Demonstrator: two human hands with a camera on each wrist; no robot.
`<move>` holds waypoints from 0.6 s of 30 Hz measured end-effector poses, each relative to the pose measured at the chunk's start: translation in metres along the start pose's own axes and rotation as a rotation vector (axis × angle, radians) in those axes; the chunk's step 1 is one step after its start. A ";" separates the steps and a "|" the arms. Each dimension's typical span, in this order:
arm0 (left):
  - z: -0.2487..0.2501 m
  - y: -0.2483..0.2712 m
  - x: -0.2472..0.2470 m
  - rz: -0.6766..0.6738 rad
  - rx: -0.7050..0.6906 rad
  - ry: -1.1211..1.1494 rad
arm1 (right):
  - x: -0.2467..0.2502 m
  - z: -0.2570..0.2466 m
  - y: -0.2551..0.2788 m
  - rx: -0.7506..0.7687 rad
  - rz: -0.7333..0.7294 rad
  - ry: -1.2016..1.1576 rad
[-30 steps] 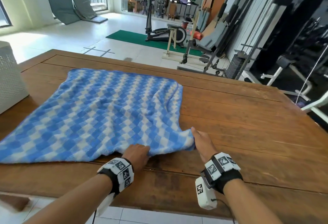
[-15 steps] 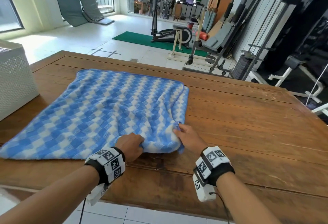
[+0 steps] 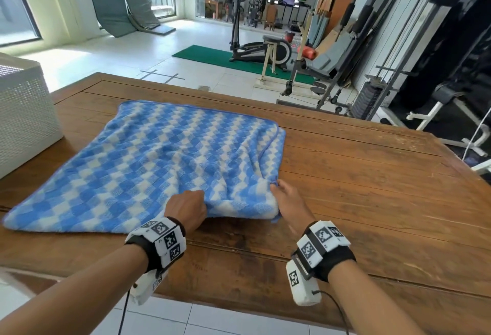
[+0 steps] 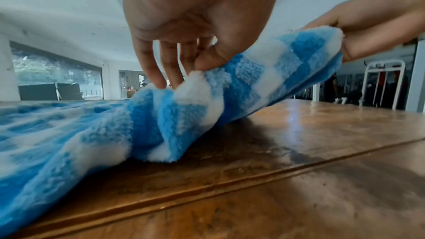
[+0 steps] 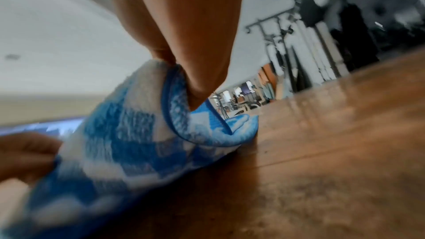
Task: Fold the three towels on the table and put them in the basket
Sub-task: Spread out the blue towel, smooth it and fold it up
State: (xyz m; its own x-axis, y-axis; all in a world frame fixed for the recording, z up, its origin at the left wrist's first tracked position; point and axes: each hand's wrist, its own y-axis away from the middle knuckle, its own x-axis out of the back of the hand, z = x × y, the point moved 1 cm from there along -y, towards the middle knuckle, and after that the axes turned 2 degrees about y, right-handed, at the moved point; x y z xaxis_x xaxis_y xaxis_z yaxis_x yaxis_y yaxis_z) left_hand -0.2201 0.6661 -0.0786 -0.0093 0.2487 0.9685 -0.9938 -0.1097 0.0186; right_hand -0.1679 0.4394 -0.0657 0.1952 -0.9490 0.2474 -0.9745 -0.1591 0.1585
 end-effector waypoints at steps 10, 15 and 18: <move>-0.003 -0.015 0.041 0.214 0.052 0.296 | 0.002 0.003 0.004 0.235 0.027 0.308; -0.003 -0.010 0.044 0.188 0.029 0.292 | 0.011 0.004 -0.007 0.031 0.378 0.378; -0.005 -0.009 0.040 0.144 -0.002 0.304 | 0.008 0.002 -0.011 0.007 0.361 0.074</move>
State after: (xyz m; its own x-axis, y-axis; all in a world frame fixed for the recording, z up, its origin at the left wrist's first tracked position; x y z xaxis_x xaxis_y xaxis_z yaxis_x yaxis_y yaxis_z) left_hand -0.2124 0.6819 -0.0417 -0.1816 0.5066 0.8429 -0.9802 -0.1623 -0.1137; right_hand -0.1556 0.4329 -0.0669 -0.1543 -0.9223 0.3543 -0.9827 0.1804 0.0414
